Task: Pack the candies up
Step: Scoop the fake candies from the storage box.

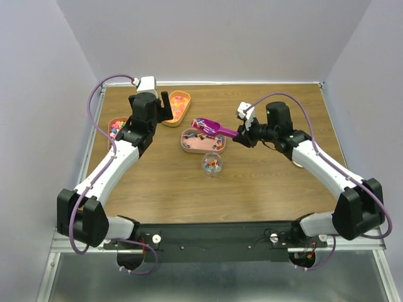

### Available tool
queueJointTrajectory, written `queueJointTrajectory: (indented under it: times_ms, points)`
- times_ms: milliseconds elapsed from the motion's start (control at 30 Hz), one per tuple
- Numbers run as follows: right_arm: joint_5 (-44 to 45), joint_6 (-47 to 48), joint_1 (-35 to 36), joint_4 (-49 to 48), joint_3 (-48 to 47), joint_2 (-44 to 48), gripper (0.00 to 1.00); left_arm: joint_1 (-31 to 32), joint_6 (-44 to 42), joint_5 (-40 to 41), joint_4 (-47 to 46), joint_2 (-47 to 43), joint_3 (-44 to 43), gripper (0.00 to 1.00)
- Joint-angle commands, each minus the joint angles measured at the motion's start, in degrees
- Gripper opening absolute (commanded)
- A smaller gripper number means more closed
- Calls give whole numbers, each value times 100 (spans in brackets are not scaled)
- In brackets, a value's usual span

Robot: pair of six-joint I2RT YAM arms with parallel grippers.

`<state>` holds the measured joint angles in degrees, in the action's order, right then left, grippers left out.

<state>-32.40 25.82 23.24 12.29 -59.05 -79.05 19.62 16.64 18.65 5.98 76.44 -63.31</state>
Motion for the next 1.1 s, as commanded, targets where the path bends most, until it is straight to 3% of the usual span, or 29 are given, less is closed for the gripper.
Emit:
queueJointTrajectory:
  times_ms: [0,467,800,1067]
  points:
    - [339,-253,-13,45,218,564,1,-19,-144,463,-44,-560,275,87]
    - [867,-753,215,554,648,1540,1,-46,-302,1070,-308,-1492,1180,88]
    - [946,-1281,497,889,1123,2218,1,-54,-337,1202,-431,-1650,1251,88]
    - [1640,-1624,1182,871,1229,2332,1,-54,-346,1228,-475,-1747,1286,88]
